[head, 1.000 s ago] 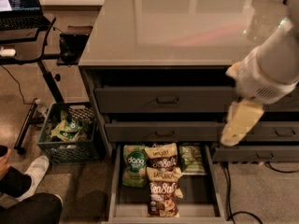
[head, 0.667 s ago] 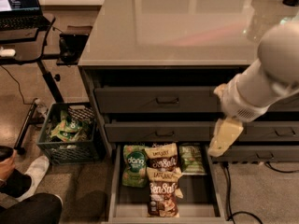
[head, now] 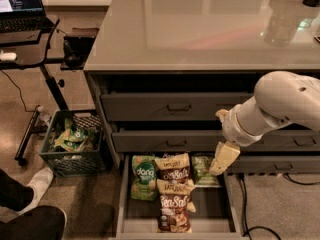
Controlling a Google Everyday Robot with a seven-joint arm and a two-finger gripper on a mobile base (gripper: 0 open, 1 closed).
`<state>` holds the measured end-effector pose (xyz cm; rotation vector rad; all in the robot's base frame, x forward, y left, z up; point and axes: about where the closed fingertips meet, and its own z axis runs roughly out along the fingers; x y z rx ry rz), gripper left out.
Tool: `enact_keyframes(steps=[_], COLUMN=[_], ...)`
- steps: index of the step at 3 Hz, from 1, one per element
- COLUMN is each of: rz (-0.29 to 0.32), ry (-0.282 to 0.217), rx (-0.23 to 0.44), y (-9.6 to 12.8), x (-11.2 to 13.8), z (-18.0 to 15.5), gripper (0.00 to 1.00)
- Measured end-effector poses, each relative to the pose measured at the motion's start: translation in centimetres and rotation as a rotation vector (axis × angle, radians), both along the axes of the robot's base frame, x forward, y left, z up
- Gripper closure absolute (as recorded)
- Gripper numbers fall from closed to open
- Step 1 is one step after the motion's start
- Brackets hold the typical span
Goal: Pick green rice chip bag from bottom drawer and place on counter
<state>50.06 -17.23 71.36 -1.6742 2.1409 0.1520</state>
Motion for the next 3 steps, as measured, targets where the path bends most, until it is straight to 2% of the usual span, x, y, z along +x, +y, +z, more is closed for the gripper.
enact_keyframes(steps=[1, 2, 3], rz=[0.0, 0.004, 0.013], ry=[0.0, -0.006, -0.008], rx=[0.0, 0.007, 0.018], y=[0.0, 1.0, 2.6], x=[0.0, 0.0, 0.8], z=[0.0, -3.4, -11.0], gripper=[0.0, 0.0, 0.0])
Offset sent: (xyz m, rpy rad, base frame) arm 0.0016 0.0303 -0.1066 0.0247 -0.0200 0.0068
